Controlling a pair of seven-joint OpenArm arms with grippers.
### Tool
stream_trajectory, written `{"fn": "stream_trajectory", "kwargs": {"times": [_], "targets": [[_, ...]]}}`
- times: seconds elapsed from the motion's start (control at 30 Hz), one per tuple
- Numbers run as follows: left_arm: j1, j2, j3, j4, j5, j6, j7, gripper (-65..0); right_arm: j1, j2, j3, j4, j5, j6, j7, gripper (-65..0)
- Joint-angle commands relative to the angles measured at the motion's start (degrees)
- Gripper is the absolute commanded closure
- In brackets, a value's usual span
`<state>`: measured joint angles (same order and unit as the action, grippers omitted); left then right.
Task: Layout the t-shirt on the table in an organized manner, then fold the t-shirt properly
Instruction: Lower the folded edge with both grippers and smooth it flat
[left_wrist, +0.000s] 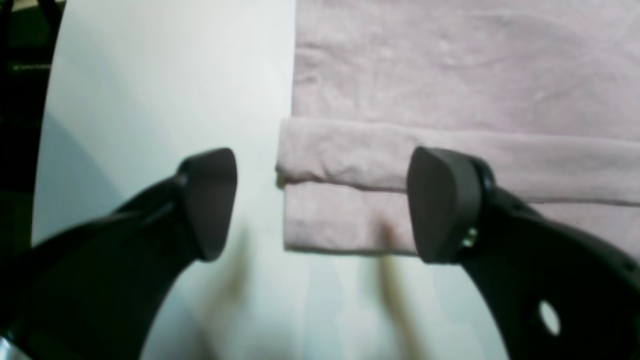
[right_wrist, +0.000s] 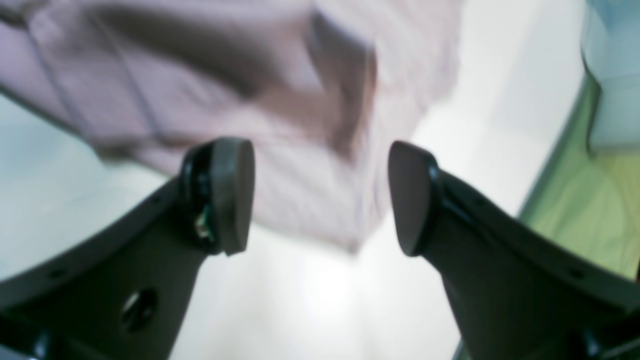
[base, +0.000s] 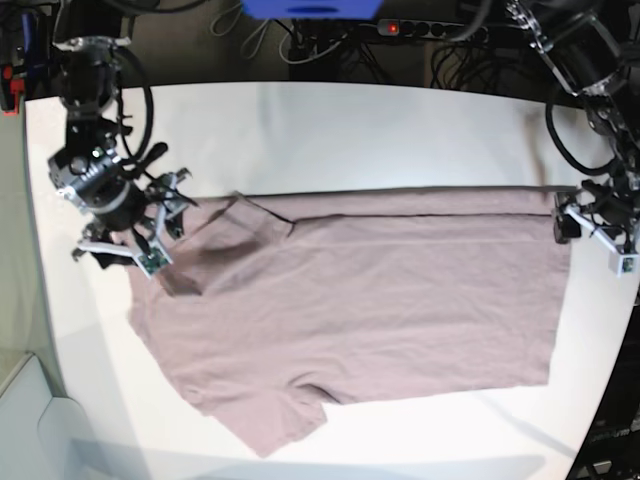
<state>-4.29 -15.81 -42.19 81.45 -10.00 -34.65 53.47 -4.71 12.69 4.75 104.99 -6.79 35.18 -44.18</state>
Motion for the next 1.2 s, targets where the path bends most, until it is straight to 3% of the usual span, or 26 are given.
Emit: {"fn": "stream_trajectory", "kwargs": {"times": [0.0,0.13,0.37,0.93,1.0,1.17], "targets": [[-0.1,-0.4,-0.1,-0.2,-0.5,0.1,-0.9,-52.3,-0.2,0.4,0.7,0.9,0.7,0.0,1.2,-41.9],[-0.1,-0.5,-0.1,-5.2,-0.5,0.1,-1.1,-52.3,-2.5,0.4,1.4,0.9,0.7,0.0,1.4,-41.9],[0.3,-0.6,0.0,-11.3,-0.4,0.1,-6.8,-52.3,-3.4,0.3,1.4,1.1,0.7,0.0,1.4,-41.9],[1.2,-1.6,0.0,-12.9,-0.4,0.1,-6.9,-50.8,-2.8,0.3,1.4,0.5,0.7,0.0,1.4,-41.9],[1.0,-1.6,0.1,-13.0,-0.4,0.0,-6.9,-43.5,-2.5,0.3,1.4,-1.3,0.7,0.0,1.5,-41.9],[0.7,-1.7,0.1,-13.2,-0.4,0.1,-6.9,-7.7,0.1,0.4,3.3,-7.7,0.7,0.0,1.6,-42.0]]}}
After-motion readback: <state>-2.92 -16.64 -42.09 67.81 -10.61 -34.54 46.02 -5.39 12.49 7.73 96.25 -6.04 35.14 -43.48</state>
